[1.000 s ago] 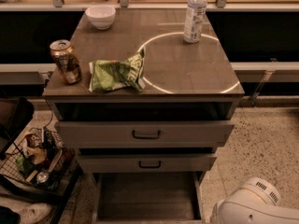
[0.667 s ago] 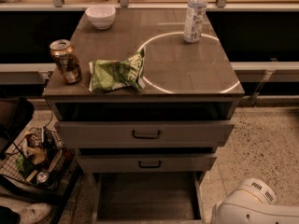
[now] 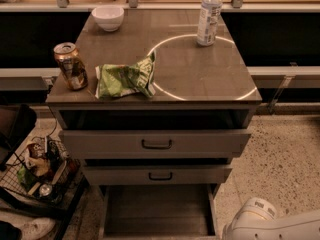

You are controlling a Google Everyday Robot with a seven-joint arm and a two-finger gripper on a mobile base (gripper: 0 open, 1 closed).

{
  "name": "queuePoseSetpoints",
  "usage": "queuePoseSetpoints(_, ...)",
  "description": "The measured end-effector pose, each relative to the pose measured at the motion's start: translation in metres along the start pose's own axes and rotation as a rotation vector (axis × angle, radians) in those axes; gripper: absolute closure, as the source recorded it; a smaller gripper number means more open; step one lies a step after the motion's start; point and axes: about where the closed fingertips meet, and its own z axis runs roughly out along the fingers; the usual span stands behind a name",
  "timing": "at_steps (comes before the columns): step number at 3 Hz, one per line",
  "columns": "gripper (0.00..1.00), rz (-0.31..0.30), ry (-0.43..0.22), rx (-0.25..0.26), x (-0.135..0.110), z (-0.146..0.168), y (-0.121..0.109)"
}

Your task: Close bottom drawer

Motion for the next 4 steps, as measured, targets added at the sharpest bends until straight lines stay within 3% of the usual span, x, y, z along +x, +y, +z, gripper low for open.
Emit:
queuePoseSetpoints(2, 1.00, -0.025, -0.006, -0.059, -0.002, 0.073, 0.005)
queuePoseSetpoints(3, 1.00, -0.041, 0.001, -0.115, -0.003, 0.125, 0.018)
queuePoseSetpoints(4, 1.00, -0.041, 0.001, -0.115, -0.003, 0.125, 0.018)
